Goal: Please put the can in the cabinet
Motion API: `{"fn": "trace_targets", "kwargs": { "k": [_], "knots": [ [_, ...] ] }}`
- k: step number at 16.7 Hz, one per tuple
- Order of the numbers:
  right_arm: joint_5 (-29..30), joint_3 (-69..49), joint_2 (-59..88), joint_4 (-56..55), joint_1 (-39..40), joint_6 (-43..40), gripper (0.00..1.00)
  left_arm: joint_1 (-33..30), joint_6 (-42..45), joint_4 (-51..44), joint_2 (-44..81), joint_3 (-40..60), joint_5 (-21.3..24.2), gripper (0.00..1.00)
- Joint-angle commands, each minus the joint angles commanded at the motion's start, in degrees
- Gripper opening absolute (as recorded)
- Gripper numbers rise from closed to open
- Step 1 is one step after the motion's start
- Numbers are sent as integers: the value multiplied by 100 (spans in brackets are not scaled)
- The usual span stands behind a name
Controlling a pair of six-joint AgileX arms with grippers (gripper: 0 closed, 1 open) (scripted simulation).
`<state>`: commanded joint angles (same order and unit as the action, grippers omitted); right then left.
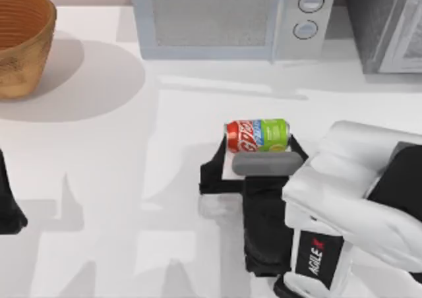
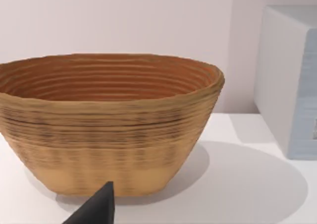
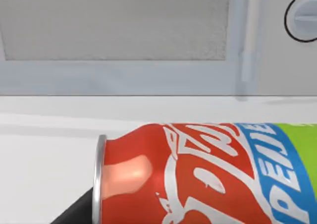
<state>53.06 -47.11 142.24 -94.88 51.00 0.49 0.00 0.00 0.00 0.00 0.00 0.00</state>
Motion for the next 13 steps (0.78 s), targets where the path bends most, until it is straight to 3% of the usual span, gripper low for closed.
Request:
{"fn": "trace_targets", "kwargs": {
  "k": [13],
  "knots": [
    [-39,124,-2230,2056,-10,48,0,0,0,0,0,0,0,100]
  ]
}}
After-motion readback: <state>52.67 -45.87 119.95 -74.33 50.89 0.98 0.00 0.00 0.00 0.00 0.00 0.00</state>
